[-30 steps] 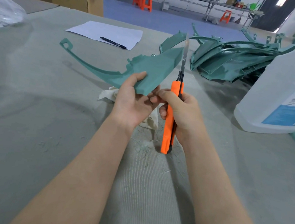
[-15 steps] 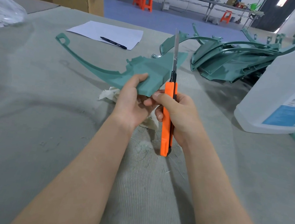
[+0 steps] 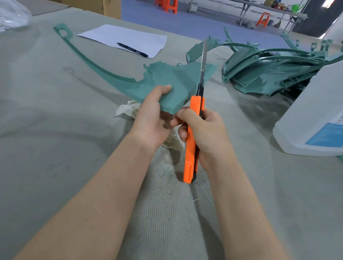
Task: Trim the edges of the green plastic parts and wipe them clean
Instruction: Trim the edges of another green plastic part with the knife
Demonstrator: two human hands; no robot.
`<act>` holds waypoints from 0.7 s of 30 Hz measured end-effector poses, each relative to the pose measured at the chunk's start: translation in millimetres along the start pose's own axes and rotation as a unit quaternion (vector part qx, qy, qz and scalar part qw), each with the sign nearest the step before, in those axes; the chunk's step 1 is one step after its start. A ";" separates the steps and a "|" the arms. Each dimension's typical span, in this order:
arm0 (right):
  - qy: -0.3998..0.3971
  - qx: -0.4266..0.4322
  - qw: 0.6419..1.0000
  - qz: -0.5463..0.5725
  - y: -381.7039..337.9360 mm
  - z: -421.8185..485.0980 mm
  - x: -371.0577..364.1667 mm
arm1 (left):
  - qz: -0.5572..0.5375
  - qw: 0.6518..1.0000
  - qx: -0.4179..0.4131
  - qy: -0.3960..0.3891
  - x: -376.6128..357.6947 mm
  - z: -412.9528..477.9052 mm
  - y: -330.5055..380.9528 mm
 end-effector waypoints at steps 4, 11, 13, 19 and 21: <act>0.015 -0.018 1.000 0.012 3.2 1.5 -0.7 | 0.028 0.999 -0.018 0.022 -0.2 -1.9 1.9; 0.023 -0.025 0.999 0.034 6.6 3.7 -2.1 | 0.050 0.997 -0.040 0.047 0.6 -3.2 4.5; 0.025 -0.021 0.999 0.028 7.3 4.3 -1.0 | 0.043 0.998 -0.027 0.039 0.6 -2.4 3.6; 0.100 0.001 0.992 -0.071 6.9 7.3 17.3 | -0.076 0.996 -0.015 0.052 -1.3 0.4 0.2; 0.114 0.004 0.989 -0.097 5.9 8.6 25.1 | -0.130 0.991 -0.011 0.043 -1.2 1.8 0.4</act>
Point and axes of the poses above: each hand's wrist, its own z-axis towards the middle knuckle, its own x-axis out of the back of the hand, y = z × x, the point moved 3 cm from there along z, towards the middle knuckle, and after that the axes turned 3 degrees about -y, right-handed, at the moved point
